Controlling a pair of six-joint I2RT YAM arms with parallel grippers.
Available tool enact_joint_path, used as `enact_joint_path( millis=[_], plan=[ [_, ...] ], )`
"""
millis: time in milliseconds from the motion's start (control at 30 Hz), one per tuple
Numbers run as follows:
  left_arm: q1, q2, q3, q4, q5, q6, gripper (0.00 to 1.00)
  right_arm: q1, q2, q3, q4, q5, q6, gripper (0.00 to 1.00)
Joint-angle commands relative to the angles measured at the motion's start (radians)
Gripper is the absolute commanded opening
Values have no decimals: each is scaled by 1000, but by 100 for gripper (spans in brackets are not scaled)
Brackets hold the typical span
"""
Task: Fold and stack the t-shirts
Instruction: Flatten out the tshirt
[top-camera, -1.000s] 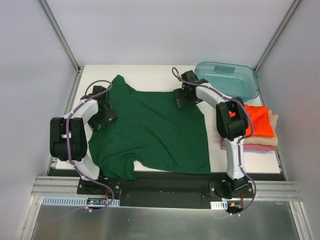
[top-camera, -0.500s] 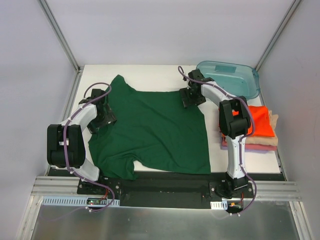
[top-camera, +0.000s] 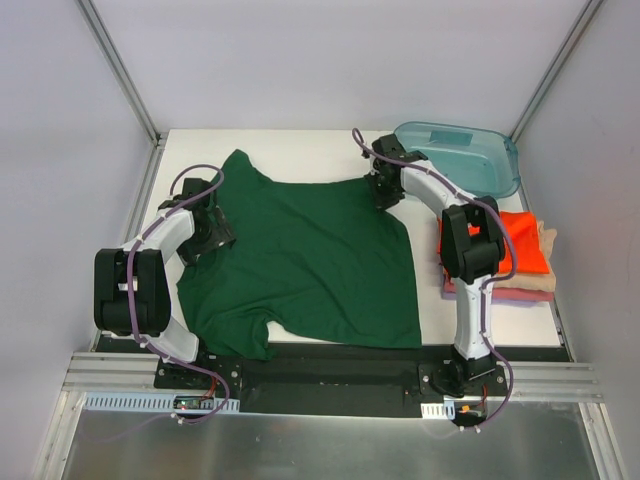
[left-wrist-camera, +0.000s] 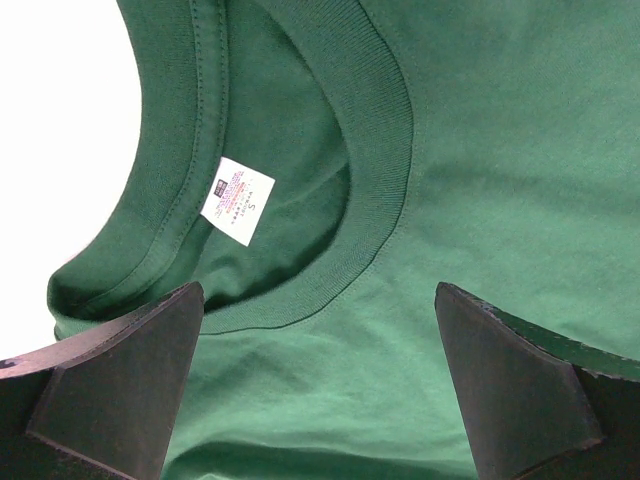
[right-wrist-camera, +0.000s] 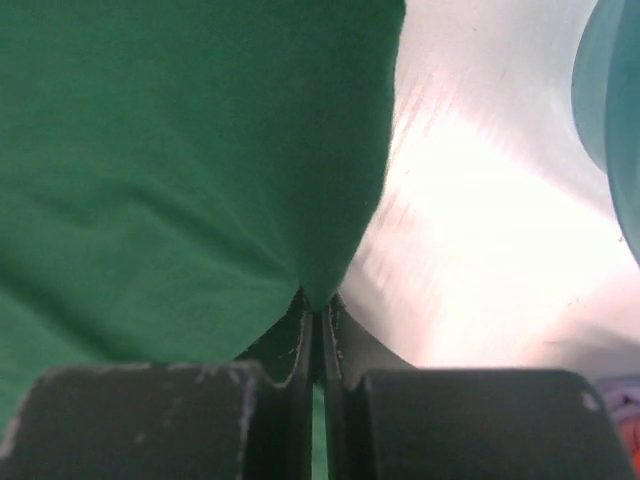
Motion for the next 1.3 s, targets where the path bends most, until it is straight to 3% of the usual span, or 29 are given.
enact_joint_path(
  millis=[0,233,333,433,467,533,567,700,867,933,1000,1067,1133,1267],
  plan=[
    [4,-23,-11,15,17,2,99,97,-156,-14,-54,64,49,1],
    [4,-38,-26,30,34,-3,99,438,-115,23,-151,267,139,5],
    [31,-46,-34,33,39,-10,99,575,-68,57,-175,328,196,12],
    [65,-47,-47,38,68,-16,99,670,-18,135,-223,370,210,30],
    [74,-47,-48,40,85,-13,99,684,-11,153,-235,382,210,47],
    [81,-52,-57,49,108,-7,99,697,-33,166,-248,397,208,60],
    [82,-55,-60,53,116,-6,99,697,-59,149,-235,402,210,69],
    [84,-66,-66,63,123,-1,99,665,-219,-38,-76,422,214,87],
    [82,-46,-64,76,166,0,99,515,-311,-204,52,173,275,93],
    [82,-35,-63,84,180,0,99,429,-308,-239,102,6,370,93],
    [82,-26,-64,89,195,3,99,376,-308,-300,256,-207,354,93],
    [82,-20,-60,92,197,8,99,346,-302,-343,401,-372,182,93],
    [84,-20,-60,92,195,11,99,336,-293,-357,417,-469,-32,92],
    [85,-21,-61,92,195,17,99,332,-270,-336,337,-449,-330,93]
  ],
)
